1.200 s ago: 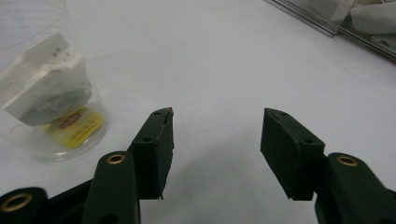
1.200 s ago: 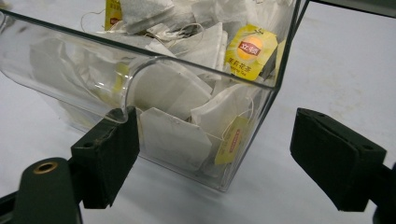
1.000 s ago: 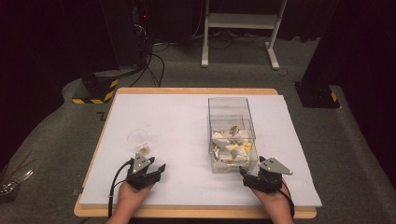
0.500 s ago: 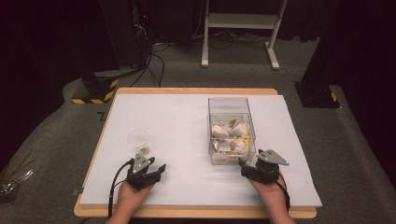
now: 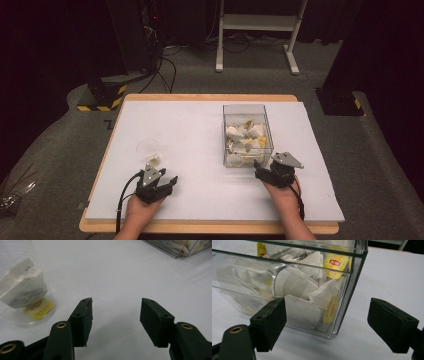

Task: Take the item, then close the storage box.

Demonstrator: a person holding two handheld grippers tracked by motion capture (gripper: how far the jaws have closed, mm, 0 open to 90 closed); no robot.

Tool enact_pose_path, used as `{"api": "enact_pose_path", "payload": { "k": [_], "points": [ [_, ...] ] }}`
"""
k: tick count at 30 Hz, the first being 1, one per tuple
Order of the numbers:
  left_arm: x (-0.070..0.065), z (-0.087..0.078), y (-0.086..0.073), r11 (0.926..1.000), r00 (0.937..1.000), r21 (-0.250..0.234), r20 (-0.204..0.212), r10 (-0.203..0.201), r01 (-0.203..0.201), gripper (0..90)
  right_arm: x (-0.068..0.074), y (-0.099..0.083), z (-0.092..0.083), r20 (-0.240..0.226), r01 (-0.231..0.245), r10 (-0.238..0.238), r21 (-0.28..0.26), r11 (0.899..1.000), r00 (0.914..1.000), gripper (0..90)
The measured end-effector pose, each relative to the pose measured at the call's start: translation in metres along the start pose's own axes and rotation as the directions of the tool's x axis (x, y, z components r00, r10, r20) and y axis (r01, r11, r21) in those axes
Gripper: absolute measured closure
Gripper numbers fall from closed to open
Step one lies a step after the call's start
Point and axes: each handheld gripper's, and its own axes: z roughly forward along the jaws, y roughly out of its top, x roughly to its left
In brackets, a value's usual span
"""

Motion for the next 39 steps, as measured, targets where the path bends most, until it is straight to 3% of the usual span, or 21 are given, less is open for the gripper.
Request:
{"api": "enact_pose_path", "payload": {
  "k": [8,21,33,39],
  "points": [
    [0.0,0.0,0.0,1.0,1.0,-0.002,0.001,0.001,-0.001,43.7,-0.005,0.006,0.014,0.036,-0.04,0.04,-0.01,0.999,0.9986,17.0],
    [-0.001,0.001,0.0,1.0,1.0,0.005,0.0,0.007,-0.007,43.7,-0.007,0.008,0.025,0.074,-0.06,0.061,-0.012,0.998,0.9954,21.2],
    [-0.001,0.0,0.0,1.0,1.0,0.003,-0.001,0.007,-0.007,43.7,-0.006,0.005,0.024,0.067,-0.066,0.067,-0.016,0.998,0.9955,26.3],
    [-0.001,0.0,0.0,1.0,0.9999,0.003,0.007,0.01,-0.01,43.2,-0.011,-0.005,0.011,0.044,-0.052,0.052,0.001,0.999,0.9977,31.0]
  ]
}}
